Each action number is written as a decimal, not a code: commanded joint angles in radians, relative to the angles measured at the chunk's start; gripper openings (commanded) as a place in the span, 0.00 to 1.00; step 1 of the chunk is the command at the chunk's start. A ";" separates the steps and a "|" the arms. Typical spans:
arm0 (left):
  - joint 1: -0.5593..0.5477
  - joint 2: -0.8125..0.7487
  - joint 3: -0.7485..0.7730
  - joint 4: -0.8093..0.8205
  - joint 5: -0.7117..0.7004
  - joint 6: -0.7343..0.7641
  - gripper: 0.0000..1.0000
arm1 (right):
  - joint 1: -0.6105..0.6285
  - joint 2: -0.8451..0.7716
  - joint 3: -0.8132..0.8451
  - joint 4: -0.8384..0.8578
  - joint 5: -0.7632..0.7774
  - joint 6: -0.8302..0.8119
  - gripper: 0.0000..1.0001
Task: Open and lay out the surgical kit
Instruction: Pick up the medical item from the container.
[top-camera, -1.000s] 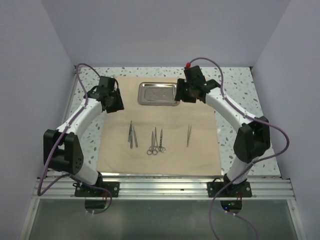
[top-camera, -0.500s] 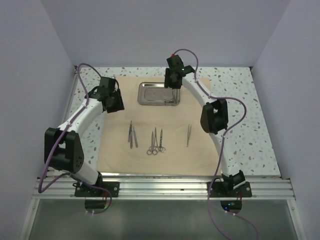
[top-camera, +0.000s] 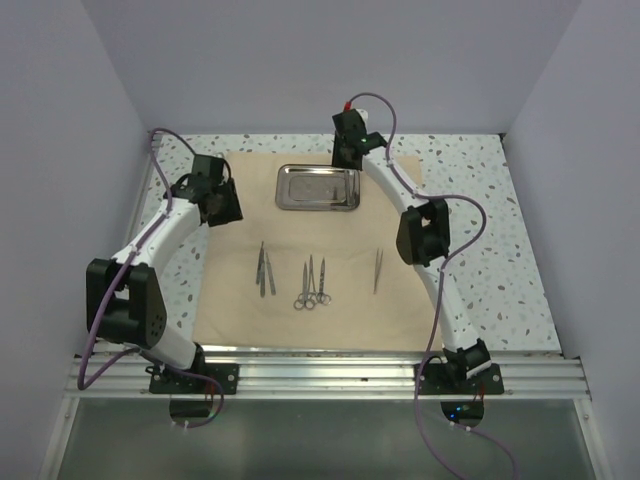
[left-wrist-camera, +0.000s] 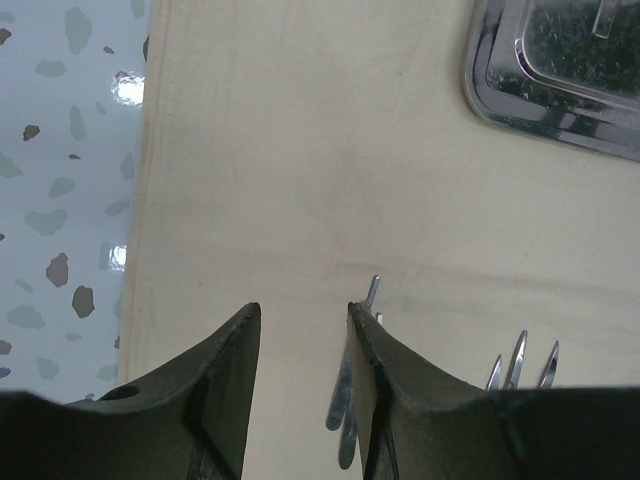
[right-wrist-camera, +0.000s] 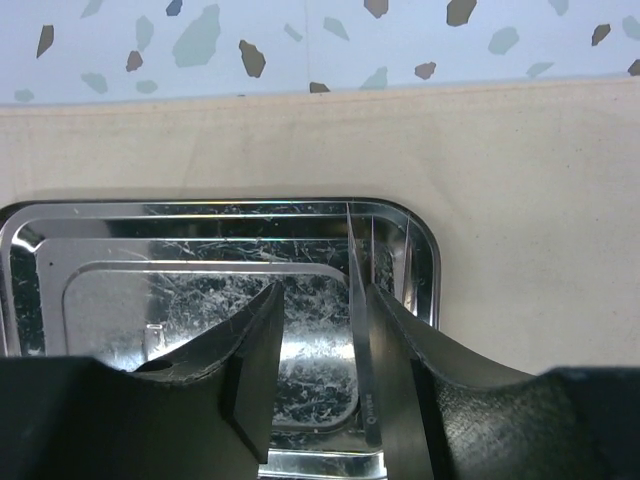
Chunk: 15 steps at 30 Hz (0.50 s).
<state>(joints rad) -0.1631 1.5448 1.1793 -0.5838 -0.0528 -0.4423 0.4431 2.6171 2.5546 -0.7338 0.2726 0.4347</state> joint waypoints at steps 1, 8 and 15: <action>0.020 -0.018 -0.020 0.053 0.024 0.022 0.44 | -0.001 0.038 0.064 0.048 0.053 -0.031 0.42; 0.039 -0.006 -0.030 0.058 0.045 0.027 0.44 | -0.001 0.080 0.090 0.076 0.080 -0.047 0.41; 0.042 0.020 -0.024 0.055 0.048 0.033 0.43 | 0.003 0.107 0.087 0.070 0.079 -0.034 0.31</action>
<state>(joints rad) -0.1318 1.5517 1.1515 -0.5625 -0.0212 -0.4328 0.4431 2.7205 2.5946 -0.6941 0.3244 0.4019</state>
